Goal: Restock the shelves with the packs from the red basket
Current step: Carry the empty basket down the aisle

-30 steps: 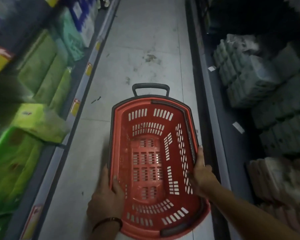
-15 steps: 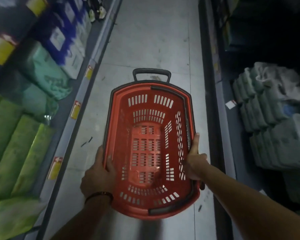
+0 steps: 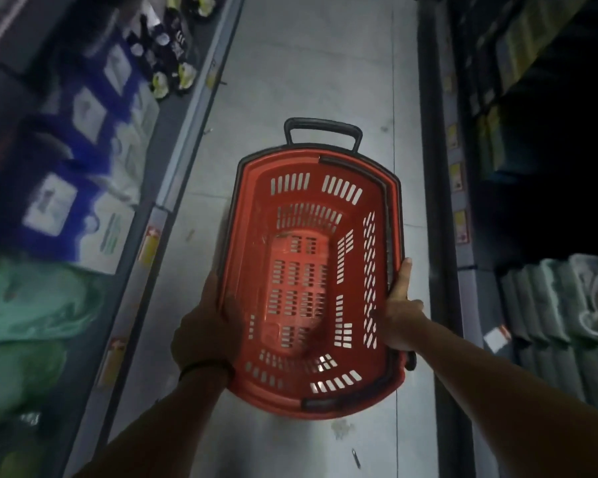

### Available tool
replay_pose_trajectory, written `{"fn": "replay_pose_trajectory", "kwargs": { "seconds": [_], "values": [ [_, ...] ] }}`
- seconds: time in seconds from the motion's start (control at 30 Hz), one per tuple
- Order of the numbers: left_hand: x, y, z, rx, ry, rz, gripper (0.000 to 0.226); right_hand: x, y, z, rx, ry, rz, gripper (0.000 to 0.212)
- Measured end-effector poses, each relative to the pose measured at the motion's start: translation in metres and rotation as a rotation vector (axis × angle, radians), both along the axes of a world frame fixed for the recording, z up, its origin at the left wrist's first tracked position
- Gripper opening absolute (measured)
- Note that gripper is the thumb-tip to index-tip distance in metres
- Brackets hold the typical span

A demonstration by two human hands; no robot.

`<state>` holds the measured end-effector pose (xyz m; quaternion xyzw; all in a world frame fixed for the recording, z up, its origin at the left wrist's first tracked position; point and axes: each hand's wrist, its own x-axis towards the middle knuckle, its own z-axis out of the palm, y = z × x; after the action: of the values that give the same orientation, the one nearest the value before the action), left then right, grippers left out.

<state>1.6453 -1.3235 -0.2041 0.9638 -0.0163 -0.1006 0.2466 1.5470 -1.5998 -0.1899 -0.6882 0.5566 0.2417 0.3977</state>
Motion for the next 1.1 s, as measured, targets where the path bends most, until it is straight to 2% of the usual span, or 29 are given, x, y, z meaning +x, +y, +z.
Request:
{"fn": "replay_pose_trajectory", "kwargs": {
  "seconds": [0.13,0.3,0.43,0.53,0.73,0.83,0.93,1.0,1.03,1.1],
  "values": [
    [0.078,-0.046,-0.003,0.032,0.051,-0.017,0.068,0.071,-0.05,-0.006,-0.055,0.004,0.071,0.138],
    [0.173,-0.11,-0.007,0.029,0.084,0.0,0.064,0.164,-0.114,-0.004,-0.066,0.063,0.137,0.149],
    [0.249,-0.163,-0.005,0.011,0.072,0.01,0.07,0.242,-0.168,-0.006,-0.038,0.034,-0.036,0.13],
    [0.295,-0.198,-0.002,0.027,0.074,0.027,0.07,0.287,-0.202,-0.004,-0.041,0.057,0.085,0.129],
    [0.359,-0.239,-0.011,0.017,0.113,0.002,0.065,0.352,-0.246,0.004,-0.011,0.04,0.034,0.134],
    [0.385,-0.26,-0.005,0.038,0.135,-0.016,0.063,0.374,-0.269,0.002,0.015,0.081,0.126,0.115],
    [0.406,-0.272,-0.005,0.047,0.232,-0.002,0.062,0.392,-0.28,0.004,0.038,-0.012,-0.05,0.123],
    [0.416,-0.283,-0.002,0.045,0.267,-0.002,0.061,0.404,-0.287,0.004,0.041,-0.046,-0.108,0.122],
    [0.418,-0.286,0.004,0.028,0.298,-0.003,0.063,0.408,-0.288,0.01,0.055,-0.049,-0.087,0.124],
    [0.426,-0.292,0.014,-0.038,0.402,0.028,0.081,0.415,-0.294,0.018,0.054,-0.046,0.0,0.135]
  ]
}}
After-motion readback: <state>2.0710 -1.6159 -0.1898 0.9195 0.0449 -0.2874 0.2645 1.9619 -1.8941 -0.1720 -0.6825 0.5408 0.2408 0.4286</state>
